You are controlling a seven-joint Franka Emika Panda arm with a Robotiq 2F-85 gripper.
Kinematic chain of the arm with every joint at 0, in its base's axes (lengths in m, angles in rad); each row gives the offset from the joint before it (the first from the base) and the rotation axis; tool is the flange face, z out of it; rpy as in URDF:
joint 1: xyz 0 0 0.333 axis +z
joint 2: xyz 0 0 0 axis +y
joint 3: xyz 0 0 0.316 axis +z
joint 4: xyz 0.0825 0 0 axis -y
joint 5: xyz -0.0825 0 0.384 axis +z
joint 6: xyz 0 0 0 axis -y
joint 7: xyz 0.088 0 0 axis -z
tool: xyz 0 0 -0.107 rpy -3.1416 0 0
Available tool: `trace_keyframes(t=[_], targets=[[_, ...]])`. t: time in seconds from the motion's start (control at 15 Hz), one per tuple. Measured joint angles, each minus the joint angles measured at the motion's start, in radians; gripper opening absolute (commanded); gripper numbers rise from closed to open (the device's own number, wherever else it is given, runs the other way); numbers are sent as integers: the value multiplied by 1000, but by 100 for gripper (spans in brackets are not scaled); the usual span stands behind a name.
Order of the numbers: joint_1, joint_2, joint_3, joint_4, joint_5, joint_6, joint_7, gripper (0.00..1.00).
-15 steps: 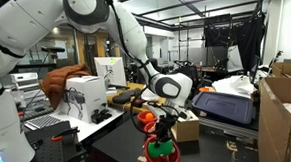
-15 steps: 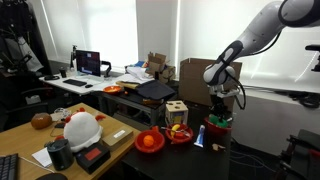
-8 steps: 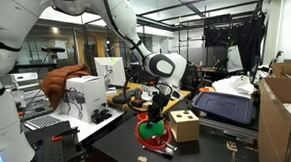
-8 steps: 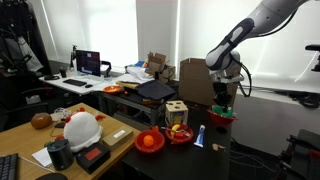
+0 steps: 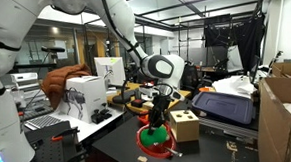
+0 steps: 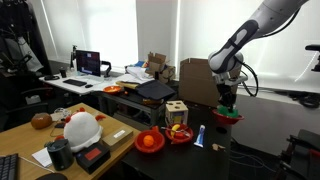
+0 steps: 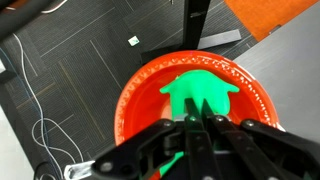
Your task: Remove the green toy from the red bowl
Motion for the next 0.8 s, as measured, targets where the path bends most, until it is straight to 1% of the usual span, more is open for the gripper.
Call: trace_keyframes(t=[0.13, 0.33, 0.8], targets=[[-1, 32, -14, 3, -6, 37, 6, 2], [-1, 87, -17, 18, -6, 78, 8, 2], [24, 218, -12, 97, -6, 99, 21, 2]])
